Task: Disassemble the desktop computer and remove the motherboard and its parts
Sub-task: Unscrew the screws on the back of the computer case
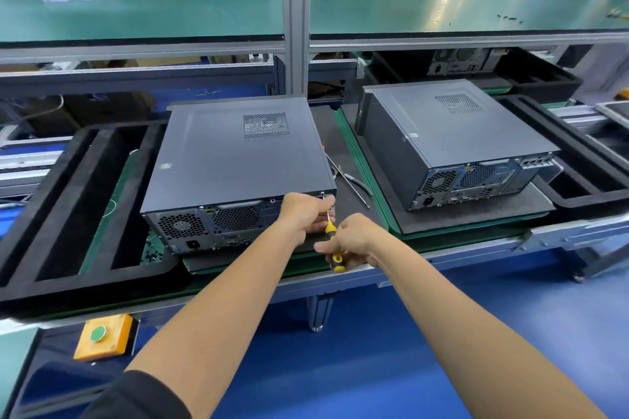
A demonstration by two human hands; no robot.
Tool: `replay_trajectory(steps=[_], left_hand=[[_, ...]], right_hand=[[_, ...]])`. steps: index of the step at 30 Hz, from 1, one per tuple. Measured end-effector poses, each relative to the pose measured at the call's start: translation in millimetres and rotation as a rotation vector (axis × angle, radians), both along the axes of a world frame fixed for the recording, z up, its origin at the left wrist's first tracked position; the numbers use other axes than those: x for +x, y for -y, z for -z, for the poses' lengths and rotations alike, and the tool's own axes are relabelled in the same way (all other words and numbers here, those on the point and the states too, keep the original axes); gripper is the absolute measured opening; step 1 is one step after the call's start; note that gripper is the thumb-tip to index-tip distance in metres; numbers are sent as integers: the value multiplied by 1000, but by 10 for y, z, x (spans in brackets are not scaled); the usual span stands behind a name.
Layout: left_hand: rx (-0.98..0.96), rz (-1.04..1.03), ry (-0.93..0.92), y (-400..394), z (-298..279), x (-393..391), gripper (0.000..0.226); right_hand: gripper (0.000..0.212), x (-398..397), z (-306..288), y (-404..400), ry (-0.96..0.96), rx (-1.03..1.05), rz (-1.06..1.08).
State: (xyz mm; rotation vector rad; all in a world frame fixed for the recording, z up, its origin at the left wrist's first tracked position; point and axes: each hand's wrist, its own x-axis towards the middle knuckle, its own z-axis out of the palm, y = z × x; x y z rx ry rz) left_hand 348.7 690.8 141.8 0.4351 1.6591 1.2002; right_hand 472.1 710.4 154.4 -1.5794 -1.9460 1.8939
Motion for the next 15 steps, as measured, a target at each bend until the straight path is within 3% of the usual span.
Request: replay_trajectory(steps=[4, 8, 10, 15], left_hand=[[-11, -28, -28, -40, -19, -1, 14], [-6, -73, 40, -55, -20, 53, 8], [-12, -86, 88, -51, -6, 91, 16], [37, -109, 196, -41, -8, 84, 21]], right_hand=[[22, -52, 23, 7, -14, 107, -55], [13, 85, -13, -55, -198, -319, -112], [17, 154, -26, -100, -296, -431, -94], [11, 105, -4, -115, -203, -317, -94]])
